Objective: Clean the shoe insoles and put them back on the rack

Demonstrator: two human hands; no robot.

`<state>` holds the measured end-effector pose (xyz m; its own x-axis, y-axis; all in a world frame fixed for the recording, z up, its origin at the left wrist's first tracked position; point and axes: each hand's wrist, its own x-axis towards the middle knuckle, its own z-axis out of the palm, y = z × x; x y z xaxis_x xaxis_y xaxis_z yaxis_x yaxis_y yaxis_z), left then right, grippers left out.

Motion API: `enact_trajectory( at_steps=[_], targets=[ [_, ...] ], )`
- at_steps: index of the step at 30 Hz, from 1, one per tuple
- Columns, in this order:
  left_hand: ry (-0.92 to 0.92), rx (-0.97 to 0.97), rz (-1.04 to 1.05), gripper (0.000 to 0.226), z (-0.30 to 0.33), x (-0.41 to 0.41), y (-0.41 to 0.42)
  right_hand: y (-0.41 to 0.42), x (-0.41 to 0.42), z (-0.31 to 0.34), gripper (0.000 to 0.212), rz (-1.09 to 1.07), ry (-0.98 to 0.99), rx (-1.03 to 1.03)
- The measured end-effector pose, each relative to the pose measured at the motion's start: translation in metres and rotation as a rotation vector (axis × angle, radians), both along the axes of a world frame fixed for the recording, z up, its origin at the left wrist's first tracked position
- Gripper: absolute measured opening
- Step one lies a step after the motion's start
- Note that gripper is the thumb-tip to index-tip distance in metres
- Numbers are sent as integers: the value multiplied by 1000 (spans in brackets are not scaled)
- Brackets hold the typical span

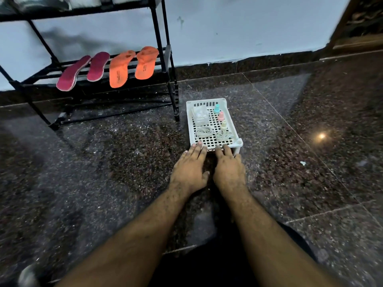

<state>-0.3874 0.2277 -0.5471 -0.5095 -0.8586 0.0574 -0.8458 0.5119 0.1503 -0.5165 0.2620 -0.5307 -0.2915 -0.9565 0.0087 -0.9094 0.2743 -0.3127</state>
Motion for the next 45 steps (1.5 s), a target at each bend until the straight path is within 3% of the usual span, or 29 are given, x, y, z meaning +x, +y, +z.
enact_trajectory(
  at_steps=[9,25,35,40,45],
  targets=[
    [24,-76,35,86,-7,-23,-80,-78,-16,-22,69,11,-146,-91],
    [23,-161,60,84,-19,-39,-202,-194,-45,-54,74,80,29,-168],
    [-16,-81,56,85,-9,-40,-209,-206,-43,-56,82,66,26,-150],
    [-87,-88,93,82,-4,-39,-198,-199,-40,-44,77,92,193,-147],
    [42,-145,111,75,27,-23,-155,-173,-15,-13,70,145,288,-178]
  ],
)
